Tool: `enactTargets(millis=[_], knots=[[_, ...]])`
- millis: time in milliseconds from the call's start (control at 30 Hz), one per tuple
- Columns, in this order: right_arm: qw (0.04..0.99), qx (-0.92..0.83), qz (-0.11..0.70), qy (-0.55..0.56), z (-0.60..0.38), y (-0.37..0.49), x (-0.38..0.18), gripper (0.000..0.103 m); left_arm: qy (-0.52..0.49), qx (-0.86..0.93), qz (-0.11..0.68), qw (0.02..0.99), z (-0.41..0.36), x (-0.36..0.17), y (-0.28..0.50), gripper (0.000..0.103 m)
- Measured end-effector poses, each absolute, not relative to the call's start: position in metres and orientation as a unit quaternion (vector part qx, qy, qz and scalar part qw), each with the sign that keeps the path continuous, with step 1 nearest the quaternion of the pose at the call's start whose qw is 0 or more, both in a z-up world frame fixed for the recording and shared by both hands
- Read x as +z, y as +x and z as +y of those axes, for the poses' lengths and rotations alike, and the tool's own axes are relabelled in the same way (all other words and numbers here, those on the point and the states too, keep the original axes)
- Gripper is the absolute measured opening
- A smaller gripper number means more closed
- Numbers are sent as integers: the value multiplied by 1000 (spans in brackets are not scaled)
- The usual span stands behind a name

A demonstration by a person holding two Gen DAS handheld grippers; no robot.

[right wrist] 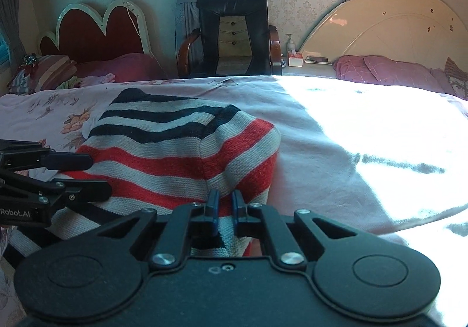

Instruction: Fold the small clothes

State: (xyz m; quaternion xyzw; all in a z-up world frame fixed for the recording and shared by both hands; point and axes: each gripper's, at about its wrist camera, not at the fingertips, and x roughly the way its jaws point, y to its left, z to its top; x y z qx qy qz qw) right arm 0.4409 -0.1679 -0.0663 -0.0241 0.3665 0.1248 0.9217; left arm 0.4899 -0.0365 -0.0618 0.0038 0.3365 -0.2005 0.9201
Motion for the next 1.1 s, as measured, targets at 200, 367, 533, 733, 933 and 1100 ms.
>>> enactTargets(millis=[200, 367, 533, 733, 933, 1100], knots=[[929, 145, 339, -26, -169, 407, -40, 25, 9, -171, 336, 926, -28, -60, 455, 59], [918, 152, 363, -54, -163, 395, -52, 19, 13, -153, 345, 926, -29, -65, 447, 61], [918, 133, 369, -52, -167, 395, -66, 21, 18, -147, 349, 925, -32, -69, 447, 63], [916, 115, 382, -34, -172, 398, -70, 37, 3, -140, 357, 924, -30, -70, 446, 65], [918, 127, 377, -10, -177, 379, -50, 38, 3, -147, 364, 920, -30, -67, 423, 66], [903, 127, 411, 6, -185, 378, -73, 40, -12, -143, 384, 912, -24, -88, 408, 77]])
